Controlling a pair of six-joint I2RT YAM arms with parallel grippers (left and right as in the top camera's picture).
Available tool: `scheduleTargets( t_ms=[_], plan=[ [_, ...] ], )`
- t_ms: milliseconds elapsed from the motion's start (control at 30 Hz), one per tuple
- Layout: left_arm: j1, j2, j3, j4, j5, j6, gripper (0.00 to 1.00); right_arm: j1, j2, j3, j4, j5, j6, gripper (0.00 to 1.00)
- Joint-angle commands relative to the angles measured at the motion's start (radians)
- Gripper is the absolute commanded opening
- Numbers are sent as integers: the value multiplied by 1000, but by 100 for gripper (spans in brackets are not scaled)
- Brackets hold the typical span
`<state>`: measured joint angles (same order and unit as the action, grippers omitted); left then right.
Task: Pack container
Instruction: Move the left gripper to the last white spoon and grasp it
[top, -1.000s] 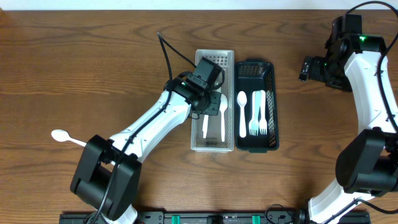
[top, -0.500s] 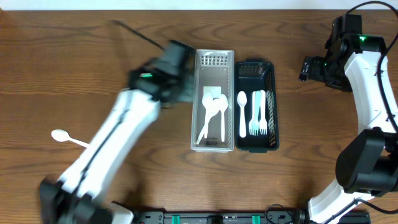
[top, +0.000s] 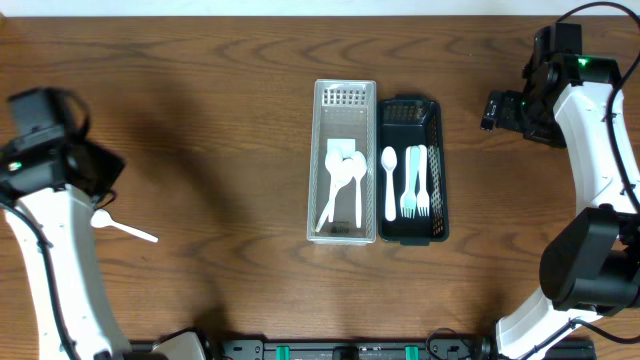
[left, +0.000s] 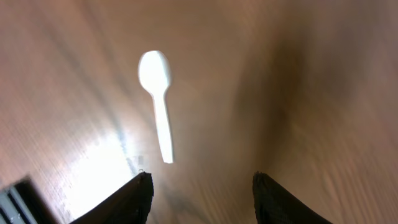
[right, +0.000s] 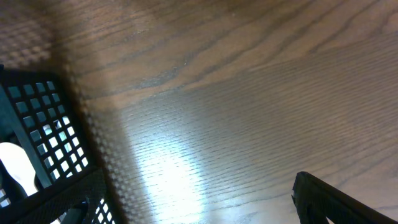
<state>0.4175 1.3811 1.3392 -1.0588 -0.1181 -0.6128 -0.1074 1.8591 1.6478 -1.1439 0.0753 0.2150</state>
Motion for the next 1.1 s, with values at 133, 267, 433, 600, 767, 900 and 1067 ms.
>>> scheduleTargets(
  t_ms=[133,267,433,600,767,900,1067],
  plan=[
    [165,135,-128,101,105,-3,55,-5,0,-2,-1,3,-23,99],
    [190,240,-151,140,130,18,55,-6,0,-2,-1,3,-23,99],
    [194,362,-151,181,130,32,54,-6,0,-2,-2,3,-23,99],
    [194,452,-151,230,135,83,54,-6,0,-2,-9,3,-37,99],
    [194,510,-151,265,135,124,54,-6,0,-2,-10,3,-37,99],
    [194,541,-151,291,135,161,53,-6,0,-2,-9,3,-37,99],
    [194,569,-153,310,153,182,52,-6,0,-2,-9,4,-37,99]
  ],
)
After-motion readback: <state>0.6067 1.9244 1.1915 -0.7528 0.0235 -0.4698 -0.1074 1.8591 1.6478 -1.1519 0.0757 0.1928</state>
